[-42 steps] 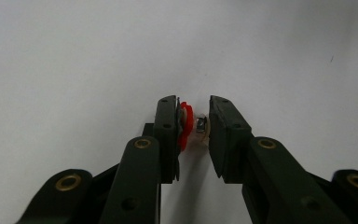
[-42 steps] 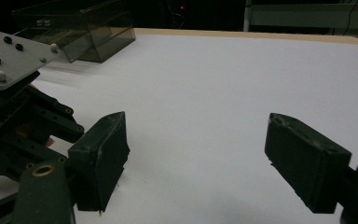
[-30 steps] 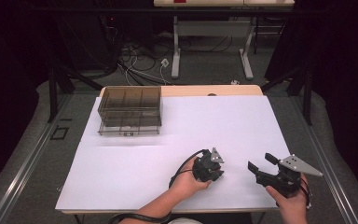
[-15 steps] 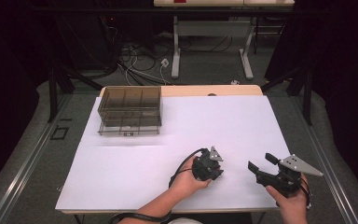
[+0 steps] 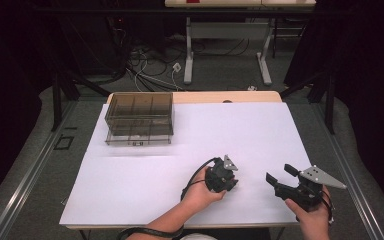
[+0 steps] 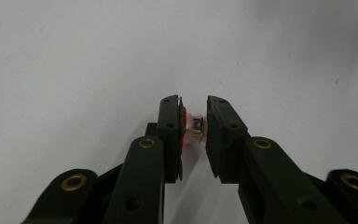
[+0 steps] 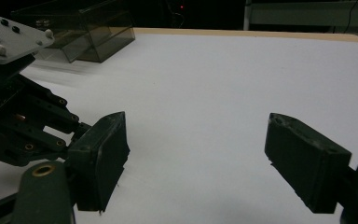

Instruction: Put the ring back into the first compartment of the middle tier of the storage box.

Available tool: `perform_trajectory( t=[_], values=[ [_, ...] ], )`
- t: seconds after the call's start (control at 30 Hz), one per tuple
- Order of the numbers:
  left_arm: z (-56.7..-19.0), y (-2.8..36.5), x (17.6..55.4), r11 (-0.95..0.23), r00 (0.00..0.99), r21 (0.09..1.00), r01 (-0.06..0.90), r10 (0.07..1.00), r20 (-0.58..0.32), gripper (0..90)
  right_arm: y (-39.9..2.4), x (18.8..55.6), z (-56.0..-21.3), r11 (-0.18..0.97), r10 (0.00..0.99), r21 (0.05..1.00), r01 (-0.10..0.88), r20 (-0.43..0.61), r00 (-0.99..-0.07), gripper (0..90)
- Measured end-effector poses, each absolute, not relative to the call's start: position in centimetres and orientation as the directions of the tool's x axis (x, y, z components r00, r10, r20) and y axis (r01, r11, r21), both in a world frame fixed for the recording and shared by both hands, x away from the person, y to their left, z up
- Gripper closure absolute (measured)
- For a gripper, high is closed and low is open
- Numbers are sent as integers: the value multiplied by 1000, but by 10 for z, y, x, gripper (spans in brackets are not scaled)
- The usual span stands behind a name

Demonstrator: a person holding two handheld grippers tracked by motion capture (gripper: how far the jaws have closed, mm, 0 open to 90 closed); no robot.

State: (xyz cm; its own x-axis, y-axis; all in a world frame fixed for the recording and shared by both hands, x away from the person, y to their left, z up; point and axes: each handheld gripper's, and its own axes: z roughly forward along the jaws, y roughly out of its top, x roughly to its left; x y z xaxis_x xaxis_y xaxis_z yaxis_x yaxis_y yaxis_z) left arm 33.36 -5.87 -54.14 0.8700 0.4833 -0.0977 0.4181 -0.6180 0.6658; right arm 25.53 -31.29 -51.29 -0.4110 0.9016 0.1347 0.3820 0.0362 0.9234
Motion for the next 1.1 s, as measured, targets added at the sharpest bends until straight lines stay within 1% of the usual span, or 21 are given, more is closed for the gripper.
perform_trajectory(
  t=[0.33, 0.43, 0.57, 0.8, 1.1],
  values=[
    [-536, -52, 337, -586, 837, 669, 457, 537, -101, 760, -313, 256, -513, 38, 902, 924, 381, 132, -411, 212],
    [-533, -47, 341, -563, 817, 673, 480, 566, -110, 760, -313, 256, -513, 38, 902, 923, 382, 132, -410, 212],
    [-529, -41, 344, -562, 810, 667, 489, 577, -108, 760, -313, 255, -513, 37, 903, 922, 385, 135, -409, 212],
    [-523, -32, 349, -519, 782, 687, 508, 612, -117, 760, -313, 256, -513, 36, 902, 923, 384, 135, -410, 212],
    [-511, -14, 357, -490, 756, 703, 516, 647, -103, 760, -313, 256, -513, 37, 903, 923, 384, 134, -409, 212]
  ],
)
